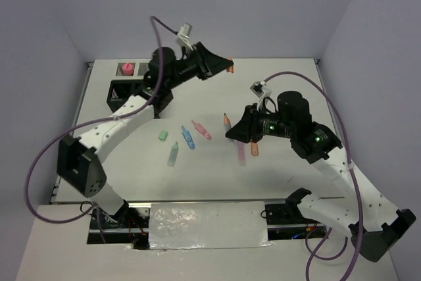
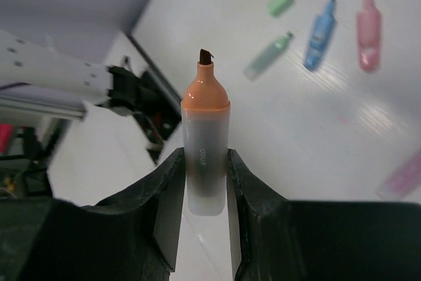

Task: Sort the stationery into containers
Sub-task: Close the pen cap on the pen.

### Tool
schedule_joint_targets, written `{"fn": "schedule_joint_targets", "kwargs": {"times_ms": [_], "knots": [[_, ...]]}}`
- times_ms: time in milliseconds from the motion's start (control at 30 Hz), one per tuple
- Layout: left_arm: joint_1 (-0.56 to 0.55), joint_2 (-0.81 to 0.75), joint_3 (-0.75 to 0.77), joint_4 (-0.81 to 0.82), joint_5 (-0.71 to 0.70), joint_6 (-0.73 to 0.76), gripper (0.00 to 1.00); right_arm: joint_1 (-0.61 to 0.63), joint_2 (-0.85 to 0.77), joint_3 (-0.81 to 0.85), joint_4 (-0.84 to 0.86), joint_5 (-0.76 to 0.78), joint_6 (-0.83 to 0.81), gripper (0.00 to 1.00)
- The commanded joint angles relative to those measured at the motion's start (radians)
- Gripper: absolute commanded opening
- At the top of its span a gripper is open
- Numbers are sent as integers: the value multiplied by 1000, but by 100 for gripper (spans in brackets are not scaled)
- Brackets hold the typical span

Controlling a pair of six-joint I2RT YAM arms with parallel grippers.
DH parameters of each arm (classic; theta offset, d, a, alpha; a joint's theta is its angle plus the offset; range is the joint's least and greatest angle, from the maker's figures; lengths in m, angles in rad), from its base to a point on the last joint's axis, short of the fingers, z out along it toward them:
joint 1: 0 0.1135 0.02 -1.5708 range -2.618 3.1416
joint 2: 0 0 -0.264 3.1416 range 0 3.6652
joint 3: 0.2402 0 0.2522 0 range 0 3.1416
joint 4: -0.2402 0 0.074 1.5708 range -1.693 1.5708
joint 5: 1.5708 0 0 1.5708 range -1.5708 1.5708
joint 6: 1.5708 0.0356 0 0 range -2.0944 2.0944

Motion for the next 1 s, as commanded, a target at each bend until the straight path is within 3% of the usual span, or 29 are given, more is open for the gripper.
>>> {"fn": "schedule_joint_targets", "kwargs": {"times_ms": [0,167,300,400,500,967], "knots": [[39,-116,-70,464,309,-30,0,7,-58,36,245,-126,173,14],[70,-232,-116,663,504,-122,0,9,-77,30,482,-177,358,14],[77,-290,-137,721,572,-153,0,21,-46,25,718,-254,484,14],[86,-316,-159,801,595,-234,0,40,-27,38,775,-255,489,13],[94,-333,-168,866,598,-297,0,49,-15,39,801,-246,492,14],[100,-378,-165,597,550,-182,0,124,29,143,671,-151,326,14]]}}
